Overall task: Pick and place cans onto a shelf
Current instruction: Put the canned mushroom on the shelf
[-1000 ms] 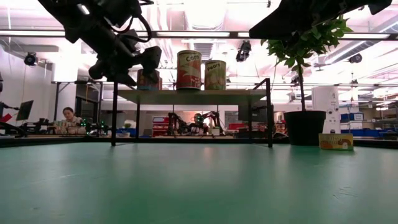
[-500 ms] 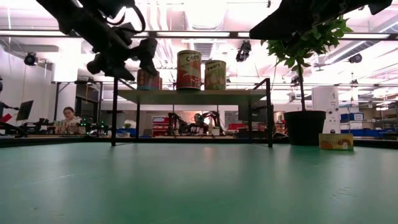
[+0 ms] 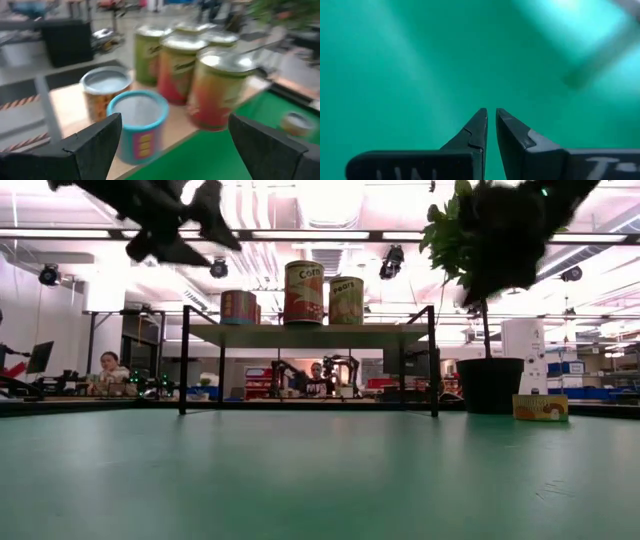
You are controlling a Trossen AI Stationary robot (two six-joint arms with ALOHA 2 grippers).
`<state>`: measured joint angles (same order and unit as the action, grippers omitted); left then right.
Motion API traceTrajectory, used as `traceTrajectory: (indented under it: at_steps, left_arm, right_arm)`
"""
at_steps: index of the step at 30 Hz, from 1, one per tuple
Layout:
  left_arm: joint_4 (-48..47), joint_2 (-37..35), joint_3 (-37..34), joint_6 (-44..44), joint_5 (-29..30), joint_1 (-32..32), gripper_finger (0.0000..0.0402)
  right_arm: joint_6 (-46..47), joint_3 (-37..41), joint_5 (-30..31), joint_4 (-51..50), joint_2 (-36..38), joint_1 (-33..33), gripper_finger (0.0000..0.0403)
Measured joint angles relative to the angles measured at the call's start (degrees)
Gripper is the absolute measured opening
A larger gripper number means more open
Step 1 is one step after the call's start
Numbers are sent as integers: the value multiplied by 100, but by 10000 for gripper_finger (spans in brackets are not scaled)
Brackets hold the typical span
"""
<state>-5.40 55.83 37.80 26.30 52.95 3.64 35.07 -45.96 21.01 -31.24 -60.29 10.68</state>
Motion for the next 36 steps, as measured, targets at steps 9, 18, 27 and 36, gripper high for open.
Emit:
traceTrajectory:
  at_steps: [9,18,27,36]
  left_arm:
    - [1038,-545,0,-1598,19,736,348]
    - [1150,-552,0,-1974,27,782,348]
    - [1162,-544,0,-2476,30,778,348]
    - [1090,-530,0,-2396,31,779,348]
  right_arm:
    - [1187,82,-365,-2669,-18,-1355,10]
    - [1436,144,-1128,-2678,-14,-1850,59]
    - [1709,179,-1168,-2651,-14,-1850,233]
    - [1916,946,-971,-1888,-25,-1858,373]
